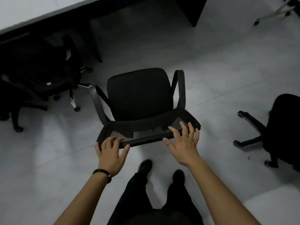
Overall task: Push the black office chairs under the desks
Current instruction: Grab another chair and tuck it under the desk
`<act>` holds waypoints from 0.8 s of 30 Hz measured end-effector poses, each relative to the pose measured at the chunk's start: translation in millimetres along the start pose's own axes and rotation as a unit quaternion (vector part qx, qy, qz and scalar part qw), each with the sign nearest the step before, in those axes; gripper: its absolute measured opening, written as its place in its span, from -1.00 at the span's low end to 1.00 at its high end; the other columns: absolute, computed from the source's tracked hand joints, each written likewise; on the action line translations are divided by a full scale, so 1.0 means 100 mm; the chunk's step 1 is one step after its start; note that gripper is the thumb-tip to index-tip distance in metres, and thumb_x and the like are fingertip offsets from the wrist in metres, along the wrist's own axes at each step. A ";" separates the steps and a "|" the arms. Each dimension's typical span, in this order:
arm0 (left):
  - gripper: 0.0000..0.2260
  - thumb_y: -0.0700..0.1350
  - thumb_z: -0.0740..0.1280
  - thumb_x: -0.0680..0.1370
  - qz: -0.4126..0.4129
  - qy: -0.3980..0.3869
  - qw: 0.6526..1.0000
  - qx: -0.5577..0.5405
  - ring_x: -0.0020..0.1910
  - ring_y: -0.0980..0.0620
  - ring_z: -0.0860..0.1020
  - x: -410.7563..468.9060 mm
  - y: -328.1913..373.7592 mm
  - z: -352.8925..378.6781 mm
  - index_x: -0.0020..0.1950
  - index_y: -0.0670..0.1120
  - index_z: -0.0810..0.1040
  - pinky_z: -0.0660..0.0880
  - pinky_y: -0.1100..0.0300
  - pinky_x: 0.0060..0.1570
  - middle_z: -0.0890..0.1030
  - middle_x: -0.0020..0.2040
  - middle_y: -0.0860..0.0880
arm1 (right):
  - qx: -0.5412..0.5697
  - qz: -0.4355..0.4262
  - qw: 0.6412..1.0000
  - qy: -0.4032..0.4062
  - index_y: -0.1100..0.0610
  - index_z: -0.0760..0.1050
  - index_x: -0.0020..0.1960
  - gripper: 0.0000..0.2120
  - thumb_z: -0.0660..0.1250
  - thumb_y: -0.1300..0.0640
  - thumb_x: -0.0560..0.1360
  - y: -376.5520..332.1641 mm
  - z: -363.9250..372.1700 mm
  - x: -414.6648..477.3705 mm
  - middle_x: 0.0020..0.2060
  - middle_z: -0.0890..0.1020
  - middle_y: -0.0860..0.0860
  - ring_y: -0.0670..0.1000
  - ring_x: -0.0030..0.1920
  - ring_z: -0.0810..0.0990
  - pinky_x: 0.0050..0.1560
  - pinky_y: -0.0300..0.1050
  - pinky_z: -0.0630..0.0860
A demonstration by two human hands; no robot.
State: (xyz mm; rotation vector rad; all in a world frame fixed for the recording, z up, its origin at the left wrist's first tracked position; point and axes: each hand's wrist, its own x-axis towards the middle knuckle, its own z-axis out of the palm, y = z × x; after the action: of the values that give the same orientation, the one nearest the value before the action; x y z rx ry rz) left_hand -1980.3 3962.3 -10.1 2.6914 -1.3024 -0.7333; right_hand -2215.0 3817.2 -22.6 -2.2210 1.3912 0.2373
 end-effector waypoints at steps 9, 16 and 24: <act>-0.31 0.38 -0.24 0.46 -0.028 0.006 0.996 0.085 0.48 -0.12 0.11 0.21 0.38 0.06 0.42 0.10 0.31 -0.32 -0.14 0.44 0.33 0.41 -0.10 | -0.049 -0.047 0.997 -0.040 -0.14 0.22 0.46 -0.37 -0.11 -0.42 0.52 0.28 -0.36 0.46 0.50 0.16 0.14 0.17 0.53 -0.13 0.43 0.23 -0.43; -0.33 0.38 -0.25 0.48 -0.042 0.008 0.995 0.087 0.42 -0.13 0.20 0.86 0.55 -0.08 0.37 0.12 0.34 -0.28 -0.19 0.44 0.37 0.33 -0.07 | -0.075 -0.058 0.994 -0.056 -0.15 0.17 0.49 -0.34 -0.14 -0.43 0.50 0.24 -0.65 1.20 0.51 0.12 0.16 0.17 0.54 -0.16 0.40 0.23 -0.48; -0.35 0.38 -0.23 0.50 -0.028 0.041 0.995 0.089 0.35 -0.12 0.29 2.14 0.40 -0.58 0.33 0.10 0.39 -0.18 -0.20 0.45 0.44 0.22 -0.06 | -0.075 -0.056 0.994 -0.054 -0.15 0.20 0.48 -0.36 -0.09 -0.43 0.51 -0.32 -1.03 2.44 0.52 0.11 0.15 0.15 0.54 -0.17 0.41 0.21 -0.47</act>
State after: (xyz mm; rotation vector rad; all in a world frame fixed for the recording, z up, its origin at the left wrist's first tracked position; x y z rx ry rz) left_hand -1870.6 3766.5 -31.6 2.8730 -1.3391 -0.5266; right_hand -2086.5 3583.5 -21.7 -2.3608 1.2216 0.4282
